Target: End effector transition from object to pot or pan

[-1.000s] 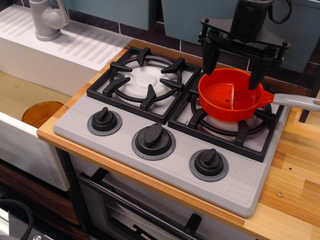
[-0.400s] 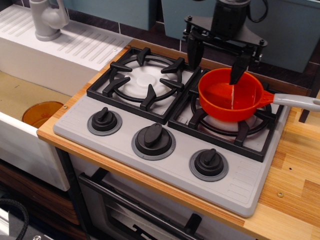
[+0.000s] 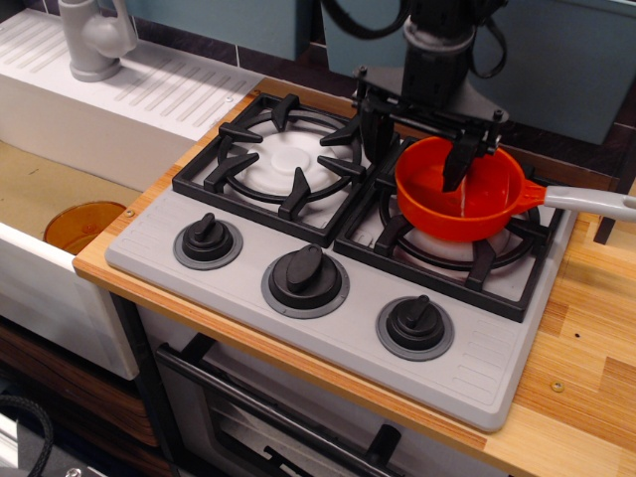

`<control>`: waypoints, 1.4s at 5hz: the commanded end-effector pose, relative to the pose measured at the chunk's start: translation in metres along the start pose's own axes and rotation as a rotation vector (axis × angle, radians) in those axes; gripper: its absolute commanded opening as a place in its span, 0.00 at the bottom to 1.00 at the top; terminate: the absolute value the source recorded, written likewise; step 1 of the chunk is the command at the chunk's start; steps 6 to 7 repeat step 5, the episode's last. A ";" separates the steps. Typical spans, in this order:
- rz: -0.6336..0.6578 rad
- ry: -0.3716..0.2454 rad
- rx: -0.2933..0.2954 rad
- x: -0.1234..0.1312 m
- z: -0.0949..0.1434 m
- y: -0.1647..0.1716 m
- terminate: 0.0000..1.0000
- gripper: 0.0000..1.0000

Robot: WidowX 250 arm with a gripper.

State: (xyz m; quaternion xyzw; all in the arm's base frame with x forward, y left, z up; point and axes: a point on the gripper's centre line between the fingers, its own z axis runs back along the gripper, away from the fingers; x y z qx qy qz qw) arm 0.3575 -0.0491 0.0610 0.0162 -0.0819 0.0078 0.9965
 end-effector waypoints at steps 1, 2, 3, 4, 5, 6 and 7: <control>0.014 -0.041 -0.034 0.001 -0.016 -0.002 0.00 1.00; 0.014 -0.041 -0.034 0.001 -0.016 -0.002 0.00 1.00; 0.014 -0.041 -0.034 0.001 -0.016 -0.002 0.00 1.00; 0.014 -0.041 -0.034 0.001 -0.016 -0.002 0.00 1.00; 0.014 -0.041 -0.034 0.001 -0.016 -0.002 1.00 1.00; 0.014 -0.041 -0.034 0.001 -0.016 -0.002 1.00 1.00; 0.014 -0.041 -0.034 0.001 -0.016 -0.002 1.00 1.00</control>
